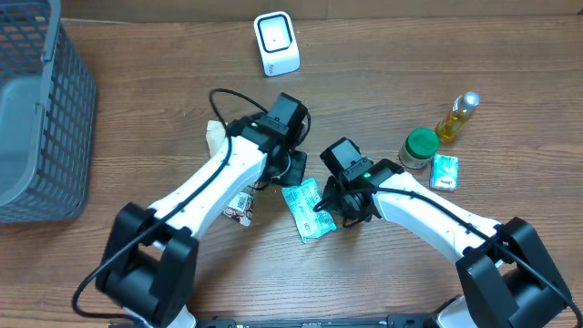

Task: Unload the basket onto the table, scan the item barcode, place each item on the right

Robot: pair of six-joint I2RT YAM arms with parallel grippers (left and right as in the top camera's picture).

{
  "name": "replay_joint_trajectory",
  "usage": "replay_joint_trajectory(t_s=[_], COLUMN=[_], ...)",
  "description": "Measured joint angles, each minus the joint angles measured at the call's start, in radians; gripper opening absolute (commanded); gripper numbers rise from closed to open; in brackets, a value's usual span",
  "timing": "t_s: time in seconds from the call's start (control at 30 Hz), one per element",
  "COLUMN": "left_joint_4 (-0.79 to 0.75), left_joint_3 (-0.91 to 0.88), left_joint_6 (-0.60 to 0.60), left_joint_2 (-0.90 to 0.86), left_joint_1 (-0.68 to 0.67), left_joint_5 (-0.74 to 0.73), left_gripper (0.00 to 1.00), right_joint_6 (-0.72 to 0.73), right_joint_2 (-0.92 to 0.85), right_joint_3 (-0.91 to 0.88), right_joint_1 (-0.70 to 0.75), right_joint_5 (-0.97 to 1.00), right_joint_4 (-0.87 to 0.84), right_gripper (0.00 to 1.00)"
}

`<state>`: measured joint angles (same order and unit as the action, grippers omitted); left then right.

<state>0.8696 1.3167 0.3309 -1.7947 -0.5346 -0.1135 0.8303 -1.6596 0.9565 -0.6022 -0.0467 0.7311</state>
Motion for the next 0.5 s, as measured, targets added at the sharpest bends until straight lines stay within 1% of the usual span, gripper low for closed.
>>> replay_joint_trajectory(t_s=[0.03,0.07,0.27,0.5], left_joint_4=[0.008,0.018,0.023,-0.04], left_joint_3=[0.0,0.0,-0.029,-0.104], left_joint_6=[0.008,0.016,0.037,0.037], left_joint_2=[0.002,0.001,-0.006,-0.026], left_joint_1=[0.003,0.005,0.006,0.006], left_joint_5=[-0.002,-0.007,-0.022,-0.032], left_gripper=[0.25,0.26,0.26,0.27], right_joint_6=[-0.004,-0.005,-0.014,-0.017], right_joint_2=[0.0,0.0,0.0,0.0], right_joint_3=[0.0,0.0,0.0,0.0], right_joint_1=[0.0,0.0,0.0,0.0], right_joint_5=[-0.001,-0.001,-0.002,-0.021], right_joint_4=[0.005,0.005,0.008,0.048], right_gripper=[0.15,0.16,0.18,0.18])
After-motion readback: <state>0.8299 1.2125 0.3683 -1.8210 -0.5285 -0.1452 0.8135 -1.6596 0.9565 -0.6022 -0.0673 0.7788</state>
